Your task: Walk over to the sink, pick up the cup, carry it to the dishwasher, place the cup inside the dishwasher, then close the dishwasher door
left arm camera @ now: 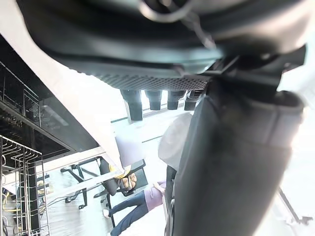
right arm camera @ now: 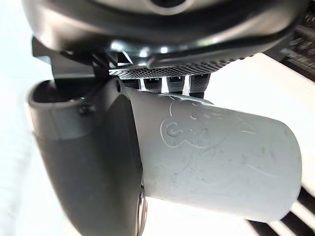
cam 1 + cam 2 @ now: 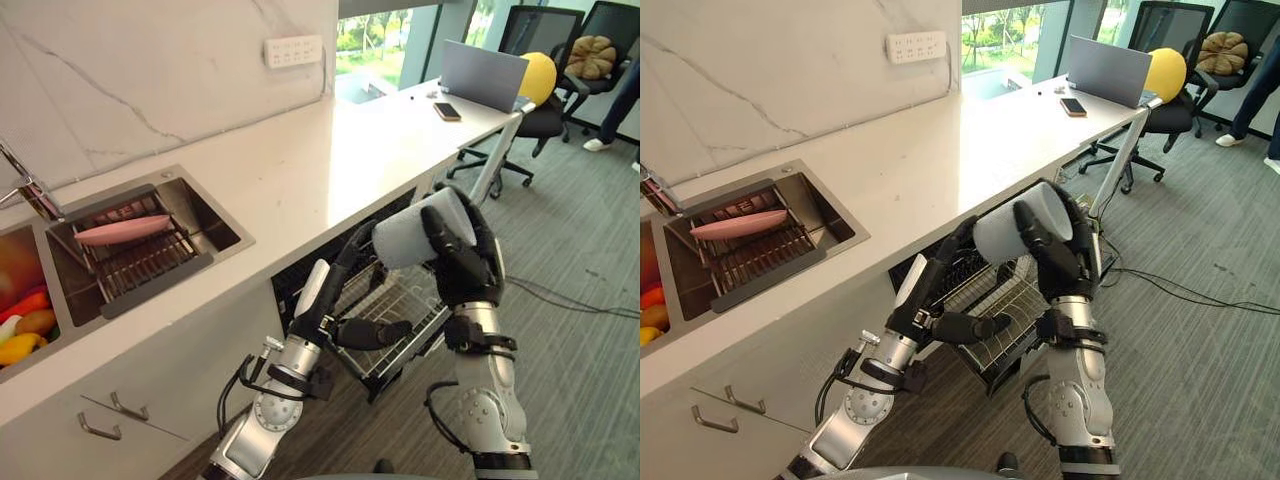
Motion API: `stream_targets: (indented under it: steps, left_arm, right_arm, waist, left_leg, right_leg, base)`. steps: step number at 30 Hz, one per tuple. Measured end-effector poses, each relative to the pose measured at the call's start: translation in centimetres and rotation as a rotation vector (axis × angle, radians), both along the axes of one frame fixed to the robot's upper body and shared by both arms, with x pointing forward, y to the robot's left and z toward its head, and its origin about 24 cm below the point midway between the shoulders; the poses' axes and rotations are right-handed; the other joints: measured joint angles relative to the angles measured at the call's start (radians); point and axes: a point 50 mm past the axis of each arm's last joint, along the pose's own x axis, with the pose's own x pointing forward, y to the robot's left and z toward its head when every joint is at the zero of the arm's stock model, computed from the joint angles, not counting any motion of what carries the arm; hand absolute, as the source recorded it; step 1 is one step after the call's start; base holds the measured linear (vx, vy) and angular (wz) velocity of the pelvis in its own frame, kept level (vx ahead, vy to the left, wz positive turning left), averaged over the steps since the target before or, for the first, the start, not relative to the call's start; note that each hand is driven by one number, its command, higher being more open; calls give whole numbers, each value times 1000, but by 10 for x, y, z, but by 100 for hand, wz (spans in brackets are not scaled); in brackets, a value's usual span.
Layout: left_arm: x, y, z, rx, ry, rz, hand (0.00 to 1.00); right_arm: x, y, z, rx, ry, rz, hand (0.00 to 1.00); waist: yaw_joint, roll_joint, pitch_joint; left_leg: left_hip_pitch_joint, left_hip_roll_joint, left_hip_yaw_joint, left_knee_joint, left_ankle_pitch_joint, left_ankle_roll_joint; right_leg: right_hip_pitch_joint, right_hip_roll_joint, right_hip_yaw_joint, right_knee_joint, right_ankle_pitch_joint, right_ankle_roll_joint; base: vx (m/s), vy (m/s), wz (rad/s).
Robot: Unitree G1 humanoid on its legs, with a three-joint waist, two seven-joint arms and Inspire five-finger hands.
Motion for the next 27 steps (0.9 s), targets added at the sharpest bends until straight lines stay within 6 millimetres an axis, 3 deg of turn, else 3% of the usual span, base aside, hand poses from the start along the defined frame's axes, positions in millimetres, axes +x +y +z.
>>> stream_targets:
  steps: [6,9,13,16,19,22,24,27]
  left_arm:
    - [0,2,-1,-61,33,29,100]
    - [1,6,-2,-170,92,73,100]
    - [0,15,-13,-307,221,66,100]
    - [-5,16,-24,-312,300,35,100]
    - [-10,12,-43,-286,425,-31,100]
    - [-19,8,-72,-334,681,-182,100]
    - [-38,5,-100,-318,906,-305,100]
    - [-65,6,-124,-330,1119,-374,100]
  right_arm:
    - [-14,-6,-7,100,22,-71,0]
    - [-17,-9,-6,126,17,-114,0]
    - [-25,-20,-5,130,11,-187,0]
    - [-30,-28,-8,129,29,-234,0]
    - [-33,-36,-8,122,41,-279,0]
    - [-33,-40,-12,69,70,-297,0]
    - [-31,-43,-24,16,142,-288,0]
    - [-28,-51,-46,-114,278,-237,0]
  waist:
    - [18,0,-1]
    - [21,0,-1]
    - [24,-6,-10]
    - [29,-13,-16]
    - [33,-15,-19]
    - [33,-15,-29]
    - [32,-18,-46]
    - [28,-24,-46]
  left_leg:
    - [19,-5,2,-31,15,-1]
    - [30,-6,0,-45,22,-2]
    - [34,-10,-8,-67,32,-1]
    - [39,-15,-9,-79,38,0]
    - [40,-20,-10,-82,39,1]
    - [42,-24,-14,-97,43,3]
    - [48,-27,-15,-110,47,3]
    - [45,-31,-23,-110,51,5]
  right_leg:
    - [4,-1,-5,0,-1,0]
    - [11,-2,-9,0,-2,0]
    - [13,-7,-21,0,-6,4]
    - [14,-10,-25,0,-8,6]
    - [15,-15,-26,0,-9,8]
    - [15,-18,-30,0,-11,12]
    - [15,-18,-31,0,-14,15]
    - [15,-21,-34,0,-14,16]
  base:
    - [-7,-1,0]
    - [-11,-5,2]
    - [-8,-7,8]
    - [0,2,4]
    - [-7,3,1]
    - [-19,4,4]
    - [0,0,0]
    - [2,3,7]
